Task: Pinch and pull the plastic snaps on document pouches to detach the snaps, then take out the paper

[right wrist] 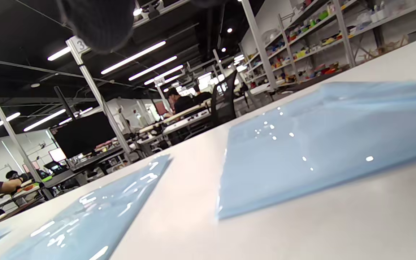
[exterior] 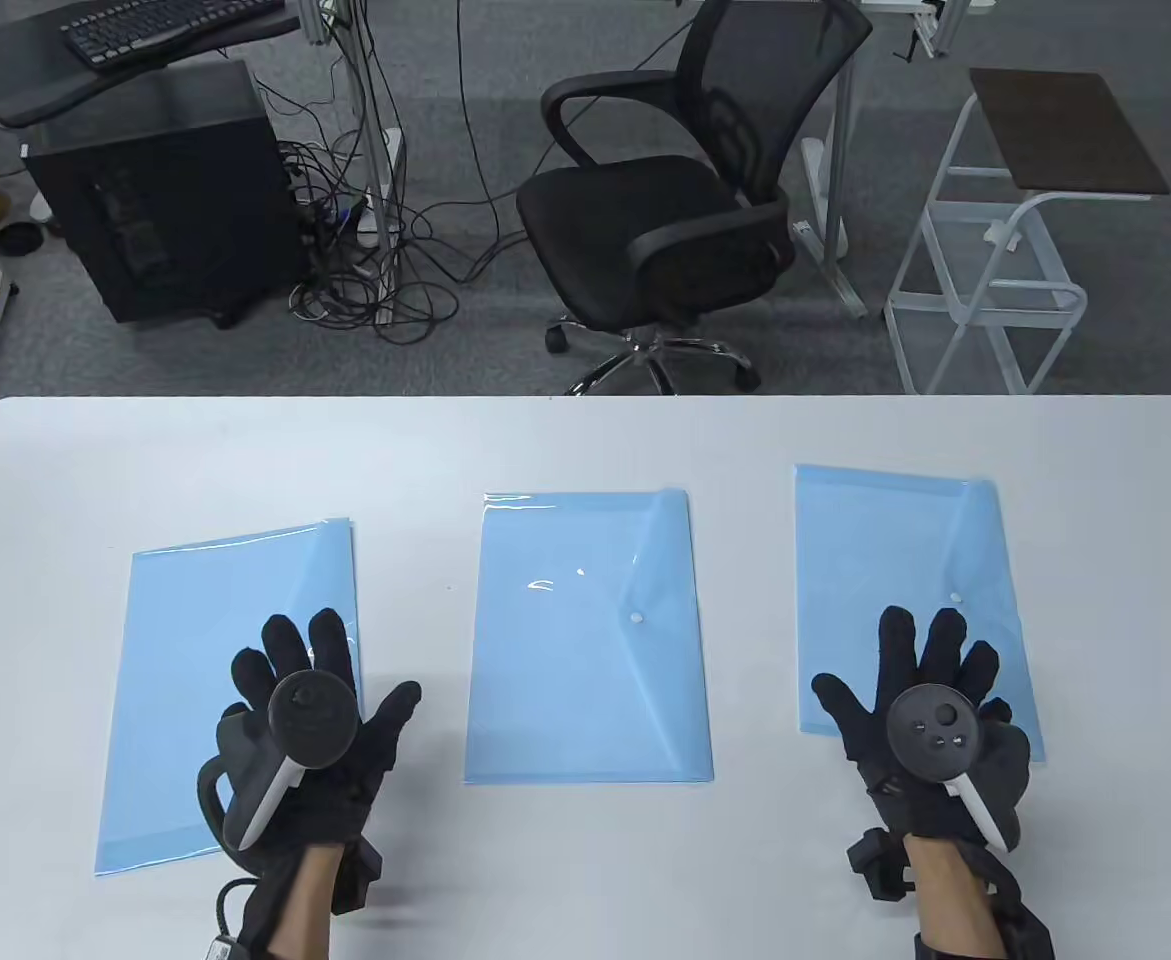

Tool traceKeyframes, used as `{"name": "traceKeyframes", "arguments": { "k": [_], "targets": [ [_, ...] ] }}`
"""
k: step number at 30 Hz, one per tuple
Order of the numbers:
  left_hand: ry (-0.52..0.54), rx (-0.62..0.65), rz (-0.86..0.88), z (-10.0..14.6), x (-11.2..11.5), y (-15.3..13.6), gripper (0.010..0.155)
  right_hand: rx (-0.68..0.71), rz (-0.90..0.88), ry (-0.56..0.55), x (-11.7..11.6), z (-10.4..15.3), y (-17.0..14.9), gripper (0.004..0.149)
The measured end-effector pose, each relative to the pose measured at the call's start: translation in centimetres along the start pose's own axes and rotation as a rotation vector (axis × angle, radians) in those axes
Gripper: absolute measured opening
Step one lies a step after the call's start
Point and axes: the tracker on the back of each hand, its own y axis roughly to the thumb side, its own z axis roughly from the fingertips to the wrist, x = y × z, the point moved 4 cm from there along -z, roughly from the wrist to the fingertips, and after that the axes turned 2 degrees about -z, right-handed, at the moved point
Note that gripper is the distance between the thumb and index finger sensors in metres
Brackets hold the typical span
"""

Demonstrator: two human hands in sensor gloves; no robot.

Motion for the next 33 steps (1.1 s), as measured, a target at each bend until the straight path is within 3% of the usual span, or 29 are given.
{"name": "traceKeyframes", "arguments": {
  "k": [9,17,25,33],
  "targets": [
    [-0.013,0.017,0.015,-0.1,0.1,0.8,0.098,0.007,0.004,0.009,-0.3,0.0,0.4,0.091],
    [-0.091,-0.036,0.011,-2.6,1.4,4.5,0.108,0.010,0.001,0.022,-0.5,-0.1,0.6,0.091],
    [-0.187,-0.149,-0.041,-5.7,4.7,7.5,0.108,0.010,0.006,0.043,-1.0,-0.1,0.7,0.091],
    [-0.270,-0.228,-0.073,-8.5,8.7,8.6,0.110,0.010,0.010,0.047,-1.2,-0.2,0.7,0.091]
  ]
}}
